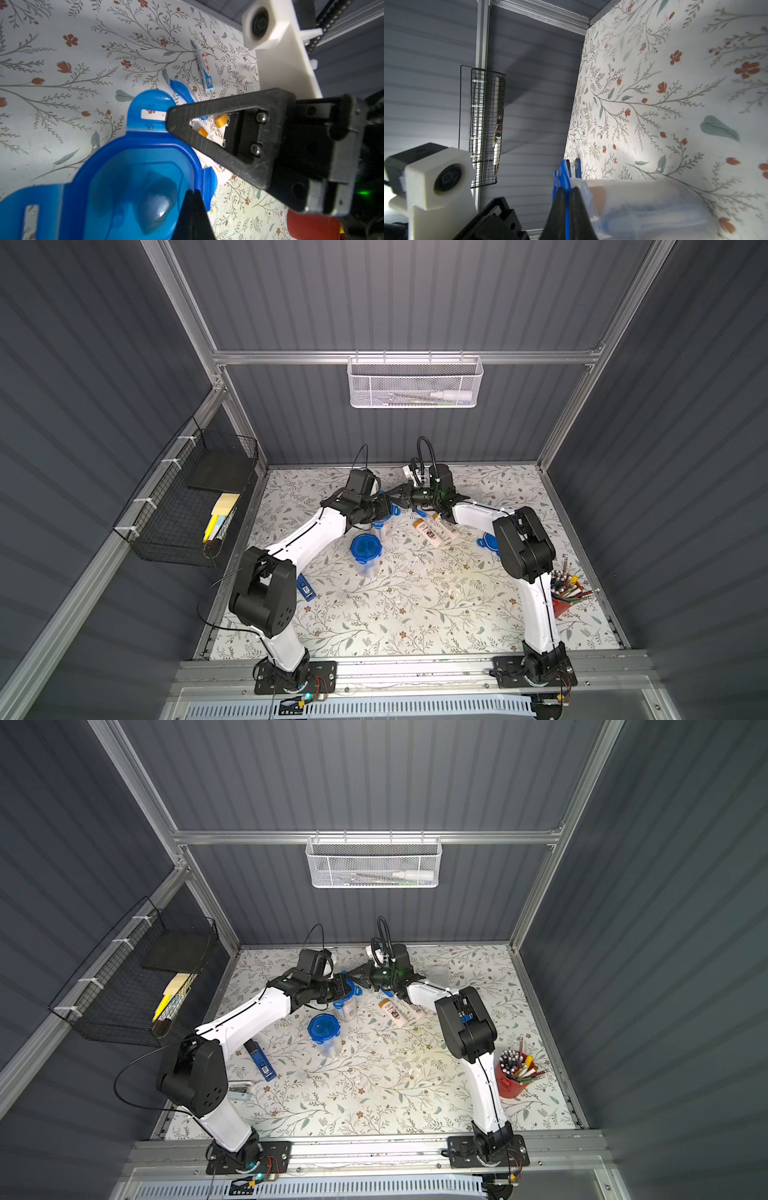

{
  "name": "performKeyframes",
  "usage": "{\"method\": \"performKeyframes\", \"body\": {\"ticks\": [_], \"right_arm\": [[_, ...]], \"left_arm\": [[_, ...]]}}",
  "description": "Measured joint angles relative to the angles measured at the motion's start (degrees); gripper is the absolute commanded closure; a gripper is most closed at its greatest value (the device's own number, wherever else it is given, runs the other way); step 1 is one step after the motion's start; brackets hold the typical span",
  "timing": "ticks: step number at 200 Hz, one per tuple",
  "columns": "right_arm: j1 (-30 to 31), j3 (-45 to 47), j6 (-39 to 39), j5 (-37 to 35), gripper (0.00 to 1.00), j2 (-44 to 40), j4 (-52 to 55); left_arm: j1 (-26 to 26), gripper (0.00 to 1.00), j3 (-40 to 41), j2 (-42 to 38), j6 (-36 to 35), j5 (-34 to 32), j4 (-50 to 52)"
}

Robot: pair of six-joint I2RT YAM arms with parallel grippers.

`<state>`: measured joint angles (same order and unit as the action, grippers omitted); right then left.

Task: Take out toiletry kits
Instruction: Open the lid of the container.

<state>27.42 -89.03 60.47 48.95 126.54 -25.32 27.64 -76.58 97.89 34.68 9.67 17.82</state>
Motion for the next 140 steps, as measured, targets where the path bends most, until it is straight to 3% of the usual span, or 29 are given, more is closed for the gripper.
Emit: {"method": "performKeyframes", "body": {"ticks": [59, 140], "right_arm": [[0.11, 1.7, -0.04, 0.39, 1.0, -2.05, -1.07], [0.92, 6.78, -1.09, -0.02, 1.0, -14.64, -2.49]], "left_arm": [[0.0, 1.0, -0.74, -3.26, 0.02, 0.0, 5.27], [0.0, 1.0, -2.99, -23.85, -0.02, -4.76, 8.61]]}}
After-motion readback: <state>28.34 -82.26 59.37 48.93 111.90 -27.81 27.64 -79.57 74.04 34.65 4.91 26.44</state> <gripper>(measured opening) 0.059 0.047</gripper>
